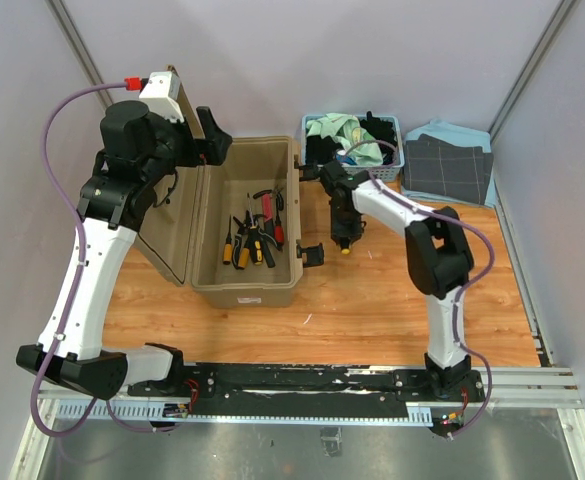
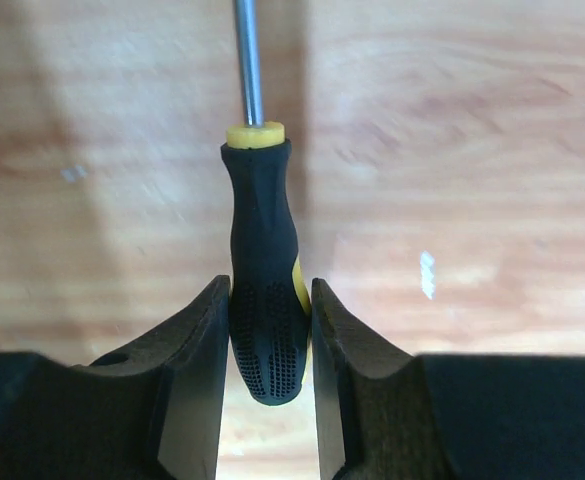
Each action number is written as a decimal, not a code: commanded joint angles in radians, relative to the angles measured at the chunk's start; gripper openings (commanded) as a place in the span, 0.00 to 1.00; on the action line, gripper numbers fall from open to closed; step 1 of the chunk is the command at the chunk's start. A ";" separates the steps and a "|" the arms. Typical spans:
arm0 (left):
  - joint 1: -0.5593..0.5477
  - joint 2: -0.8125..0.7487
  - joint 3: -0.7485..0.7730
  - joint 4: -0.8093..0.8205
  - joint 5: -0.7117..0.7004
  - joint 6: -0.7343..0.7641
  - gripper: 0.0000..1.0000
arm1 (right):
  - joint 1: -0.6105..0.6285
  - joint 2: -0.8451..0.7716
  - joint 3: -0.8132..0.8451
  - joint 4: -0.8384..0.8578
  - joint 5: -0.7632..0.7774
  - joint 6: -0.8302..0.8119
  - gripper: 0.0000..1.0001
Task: Pack the tool kit
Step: Pick up the screwdriver from the center of the board, then place the screwdriver in the toolbox.
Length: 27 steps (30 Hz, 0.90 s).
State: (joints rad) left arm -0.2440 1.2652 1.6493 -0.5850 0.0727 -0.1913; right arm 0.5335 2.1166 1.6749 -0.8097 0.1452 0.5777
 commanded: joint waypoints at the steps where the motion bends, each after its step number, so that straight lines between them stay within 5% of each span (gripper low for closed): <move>1: 0.006 -0.014 0.017 0.021 -0.010 0.006 0.99 | -0.051 -0.239 -0.099 -0.054 0.086 -0.042 0.05; 6: 0.006 -0.016 0.015 0.023 -0.014 0.009 0.99 | -0.120 -0.436 -0.146 -0.103 0.114 -0.076 0.04; 11: 0.006 -0.021 0.006 0.026 -0.013 0.009 0.99 | -0.135 -0.509 0.007 -0.113 0.072 -0.144 0.04; 21: 0.006 -0.031 0.003 0.033 -0.016 0.003 0.99 | 0.088 -0.255 0.531 -0.131 0.093 -0.126 0.04; 27: 0.006 -0.047 0.010 0.028 -0.023 0.008 0.99 | 0.219 -0.061 0.676 -0.084 0.084 -0.086 0.04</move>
State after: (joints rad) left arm -0.2440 1.2533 1.6493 -0.5846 0.0631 -0.1905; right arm 0.6796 1.9575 2.2921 -0.9092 0.2192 0.4610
